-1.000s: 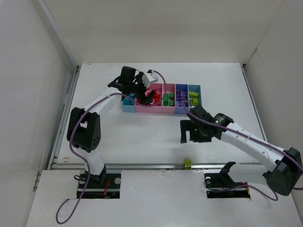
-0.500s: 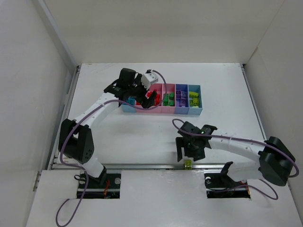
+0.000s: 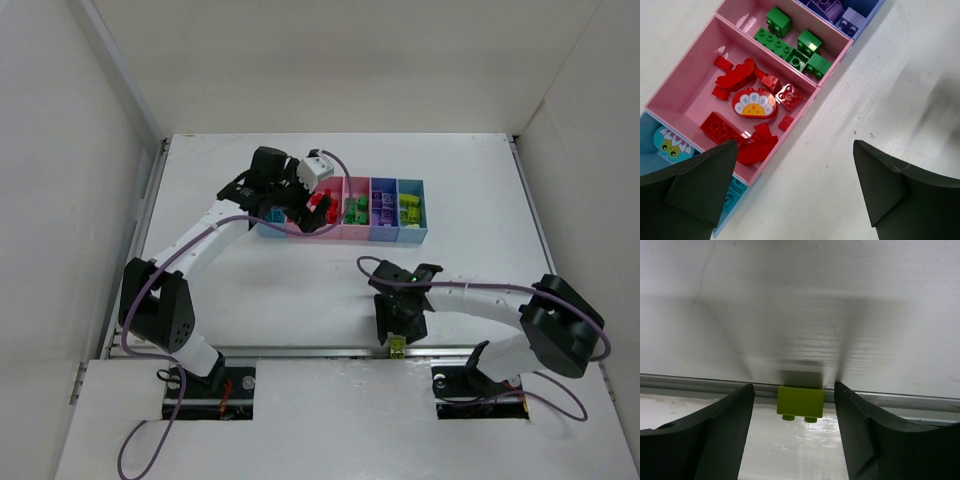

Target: Sort the legos into containers by color

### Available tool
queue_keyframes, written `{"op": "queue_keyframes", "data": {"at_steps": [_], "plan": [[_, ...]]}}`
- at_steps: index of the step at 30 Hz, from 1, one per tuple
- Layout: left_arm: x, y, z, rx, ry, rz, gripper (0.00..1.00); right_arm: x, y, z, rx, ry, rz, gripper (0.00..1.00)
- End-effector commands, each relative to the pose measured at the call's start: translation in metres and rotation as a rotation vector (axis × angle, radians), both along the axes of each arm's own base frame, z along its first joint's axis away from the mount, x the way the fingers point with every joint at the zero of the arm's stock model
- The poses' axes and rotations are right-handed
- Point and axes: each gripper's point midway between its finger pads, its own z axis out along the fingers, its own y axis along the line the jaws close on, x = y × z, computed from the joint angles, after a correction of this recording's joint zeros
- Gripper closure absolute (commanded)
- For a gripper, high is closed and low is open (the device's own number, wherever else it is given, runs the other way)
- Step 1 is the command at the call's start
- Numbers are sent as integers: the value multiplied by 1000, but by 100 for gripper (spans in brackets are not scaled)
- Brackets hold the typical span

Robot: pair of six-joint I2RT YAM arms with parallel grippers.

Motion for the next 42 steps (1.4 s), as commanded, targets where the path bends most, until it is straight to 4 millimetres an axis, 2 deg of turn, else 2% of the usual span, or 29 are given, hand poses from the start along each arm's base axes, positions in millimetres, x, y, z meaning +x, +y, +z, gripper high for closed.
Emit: {"op": "queue_keyframes", "data": {"at_steps": [1,4,6,7,8,11,12,14,16,20,21,22,24,25,27,28,31,32,35,37,39,42], "plan": [[-6,0,17,-30,-25,-1,0,-7,-17,-2,-69,4,-13,32],[-6,0,17,-30,-25,-1,0,-7,-17,2,-47,-11,-24,33],[-6,0,17,-30,-25,-1,0,-9,-17,4,-40,-2,-32,41],[-6,0,17,-25,-32,-6,0,-11,-19,3,-40,-2,-32,46],[-6,0,17,-25,-32,-6,0,-11,-15,3,-27,0,-41,60],[-6,0,17,-25,-32,-6,0,-13,-11,2,5,4,-49,80],[-8,-3,17,-26,-32,-15,0,-12,-10,3,14,-2,-49,93],[-8,-3,17,-26,-32,-15,0,-11,-9,7,30,-14,-49,100],[-12,-5,19,-20,-38,-31,0,-4,-2,18,70,-50,-16,100],[-19,-4,14,12,-34,-63,0,30,21,83,253,-303,93,100],[-19,-4,18,13,-52,-70,0,40,29,123,372,-435,114,100],[-21,-2,16,24,-48,-77,0,44,31,143,432,-529,173,100],[-17,3,21,56,-93,-79,0,56,43,202,619,-759,210,100],[-15,5,29,61,-123,-77,0,54,32,239,708,-908,206,100],[-15,4,44,72,-191,-101,0,59,19,280,796,-1103,164,100],[-15,5,59,58,-245,-106,0,55,6,293,834,-1184,146,100],[-23,1,81,47,-369,-184,0,61,-14,315,833,-1308,67,100],[-26,0,95,22,-428,-195,0,62,-19,320,814,-1335,66,100],[-38,-3,113,-8,-518,-236,0,60,-15,341,826,-1387,125,100],[-49,-11,112,-28,-518,-289,0,58,-12,348,826,-1412,177,100],[-61,-15,122,-60,-542,-322,0,59,-12,354,821,-1432,187,100],[-80,-29,124,-101,-552,-393,0,66,-13,356,799,-1440,159,100]]}}
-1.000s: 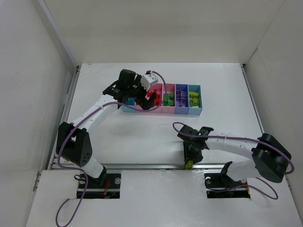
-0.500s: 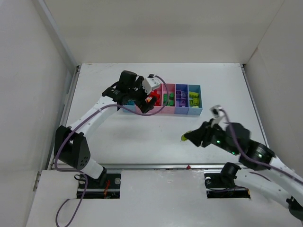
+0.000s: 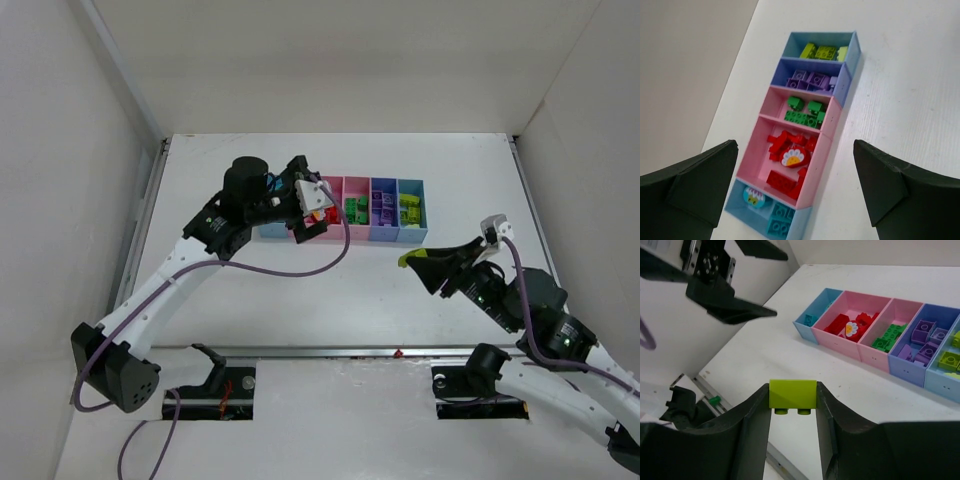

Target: Sort the legos into containers by color

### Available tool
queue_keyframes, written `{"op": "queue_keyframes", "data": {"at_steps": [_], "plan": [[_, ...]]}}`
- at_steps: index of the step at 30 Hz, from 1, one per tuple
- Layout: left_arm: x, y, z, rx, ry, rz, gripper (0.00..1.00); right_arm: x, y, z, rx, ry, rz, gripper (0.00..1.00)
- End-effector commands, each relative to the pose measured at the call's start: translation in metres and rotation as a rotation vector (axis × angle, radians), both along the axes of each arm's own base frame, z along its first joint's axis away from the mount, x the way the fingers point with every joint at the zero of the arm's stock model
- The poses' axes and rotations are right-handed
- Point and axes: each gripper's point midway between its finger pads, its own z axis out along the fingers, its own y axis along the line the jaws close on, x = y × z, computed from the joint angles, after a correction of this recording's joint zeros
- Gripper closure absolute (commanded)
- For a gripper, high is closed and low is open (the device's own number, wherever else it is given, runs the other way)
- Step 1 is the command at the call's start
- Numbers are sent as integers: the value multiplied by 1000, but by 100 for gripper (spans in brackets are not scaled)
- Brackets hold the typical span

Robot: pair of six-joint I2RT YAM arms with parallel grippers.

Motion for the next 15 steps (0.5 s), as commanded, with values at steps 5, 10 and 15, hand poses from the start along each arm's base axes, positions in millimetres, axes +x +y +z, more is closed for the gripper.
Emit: {"op": "queue_keyframes", "data": {"at_steps": [5,10,15], "plan": [[-34,-29,-3,-24,-42,-138,0,35,-21,51,81,-53,-239,100],[-31,-27,-5,-43,14,-85,0,89,-41,27,-83,51,-603,100],[-37,-24,-15,-31,42,-60,0,155,-49,-41,-256,211,-788,100]]}}
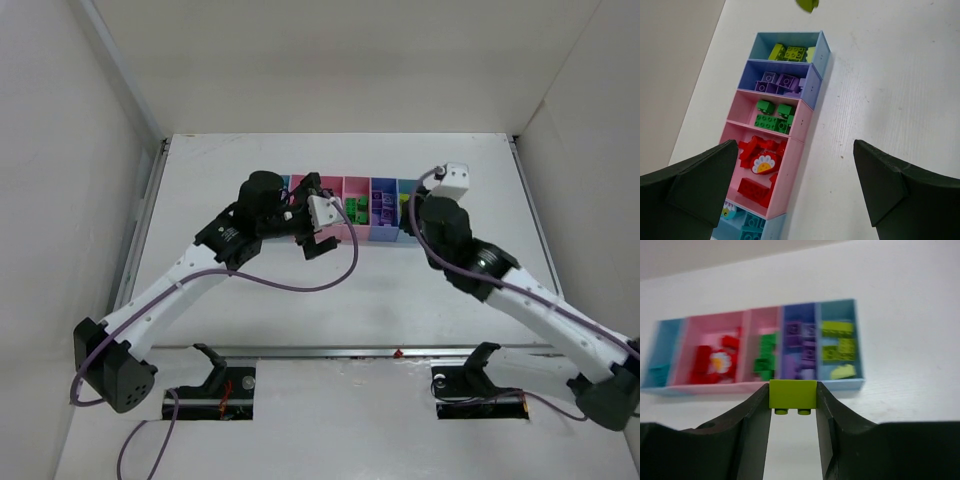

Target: Sort the legos into containers by color

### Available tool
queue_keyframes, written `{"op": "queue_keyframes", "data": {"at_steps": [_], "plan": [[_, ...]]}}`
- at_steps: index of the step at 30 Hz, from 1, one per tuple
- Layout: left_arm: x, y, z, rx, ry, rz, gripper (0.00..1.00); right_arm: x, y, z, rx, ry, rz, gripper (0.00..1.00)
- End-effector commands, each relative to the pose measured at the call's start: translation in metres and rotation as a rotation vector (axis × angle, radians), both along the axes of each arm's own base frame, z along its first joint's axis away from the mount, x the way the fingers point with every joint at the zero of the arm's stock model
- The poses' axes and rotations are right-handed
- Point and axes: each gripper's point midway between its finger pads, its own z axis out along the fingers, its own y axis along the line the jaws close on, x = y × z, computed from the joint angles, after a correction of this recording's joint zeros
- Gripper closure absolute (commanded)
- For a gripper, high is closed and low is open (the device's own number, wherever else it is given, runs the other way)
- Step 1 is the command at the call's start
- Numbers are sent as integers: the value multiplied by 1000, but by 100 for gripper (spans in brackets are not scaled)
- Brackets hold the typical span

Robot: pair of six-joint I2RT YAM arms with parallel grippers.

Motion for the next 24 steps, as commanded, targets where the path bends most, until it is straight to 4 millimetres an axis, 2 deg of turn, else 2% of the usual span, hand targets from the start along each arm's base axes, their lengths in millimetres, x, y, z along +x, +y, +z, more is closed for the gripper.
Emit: {"op": "queue_keyframes", "data": {"at_steps": [1,2,3,5,6,7,9,10,12,14,16,17,20,22,23,24], "plan": [[-8,0,11,-36,-20,18,0,45,-45,-25,16,82,-209,100],[-8,3,9,-32,-22,31,0,55,-50,-27,42,92,-221,100],[-9,7,7,-32,-11,50,0,65,-54,-38,45,119,-233,100],[-7,10,4,-31,3,99,0,82,-65,-37,79,109,-253,100],[-6,13,-3,-22,21,119,0,91,-67,-43,77,125,-258,100],[-2,17,-12,-6,34,157,0,98,-67,-42,87,124,-253,100],[1,22,-19,-4,66,207,0,113,-67,-45,75,151,-216,100],[2,24,-24,1,80,228,0,123,-60,-62,38,195,-191,100],[7,29,-25,3,82,276,0,133,-55,-74,28,237,-163,100],[8,32,-37,25,102,300,0,144,-49,-90,1,280,-150,100],[13,36,-39,20,107,327,0,152,-49,-95,1,294,-150,100],[16,40,-39,18,111,349,0,157,-47,-107,-10,319,-152,100],[20,44,-47,33,121,367,0,170,-52,-123,-37,370,-171,100],[20,44,-47,33,121,368,0,174,-51,-131,-62,401,-167,94],[22,47,-47,32,121,378,0,177,-51,-129,-77,412,-164,87],[24,48,-45,23,120,390,0,179,-48,-139,-107,443,-136,79]]}}
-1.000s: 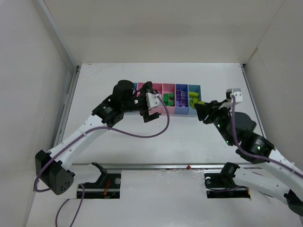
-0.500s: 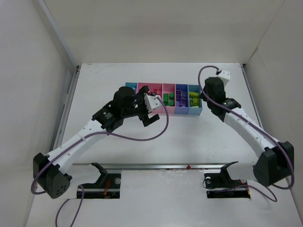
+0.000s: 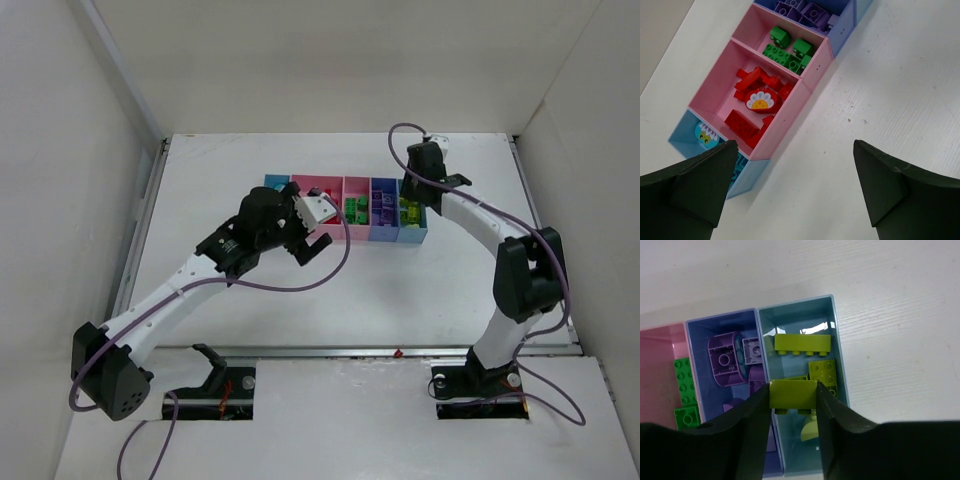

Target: Sort the legos into containers by color

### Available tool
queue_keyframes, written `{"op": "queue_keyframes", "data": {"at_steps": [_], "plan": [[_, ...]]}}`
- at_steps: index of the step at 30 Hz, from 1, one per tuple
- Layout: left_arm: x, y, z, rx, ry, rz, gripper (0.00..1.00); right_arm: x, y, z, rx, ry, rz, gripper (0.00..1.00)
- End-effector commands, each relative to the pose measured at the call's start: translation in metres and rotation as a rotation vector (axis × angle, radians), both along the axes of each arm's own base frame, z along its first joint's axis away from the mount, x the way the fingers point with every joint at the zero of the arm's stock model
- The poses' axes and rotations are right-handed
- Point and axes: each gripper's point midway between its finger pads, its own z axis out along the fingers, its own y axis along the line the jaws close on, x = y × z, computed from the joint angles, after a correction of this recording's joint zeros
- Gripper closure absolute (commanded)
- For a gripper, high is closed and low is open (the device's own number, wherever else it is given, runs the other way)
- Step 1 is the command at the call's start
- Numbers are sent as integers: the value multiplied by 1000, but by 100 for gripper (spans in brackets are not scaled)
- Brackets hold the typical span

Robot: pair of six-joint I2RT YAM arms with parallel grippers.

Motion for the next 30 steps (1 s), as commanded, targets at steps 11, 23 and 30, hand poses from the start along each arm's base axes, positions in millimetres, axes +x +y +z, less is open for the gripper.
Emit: {"op": "queue_keyframes", "data": {"at_steps": [11,23,30], "plan": [[11,5,4,-33,-17,55,0,-14,-10,29,-49,32,27,16],[17,18,-17,-95,-62,223,0,-268,67,-11,113,428,210,0],[1,3,-31,-143,-81,180,0,-361,67,-68,247,648,158,9]]}}
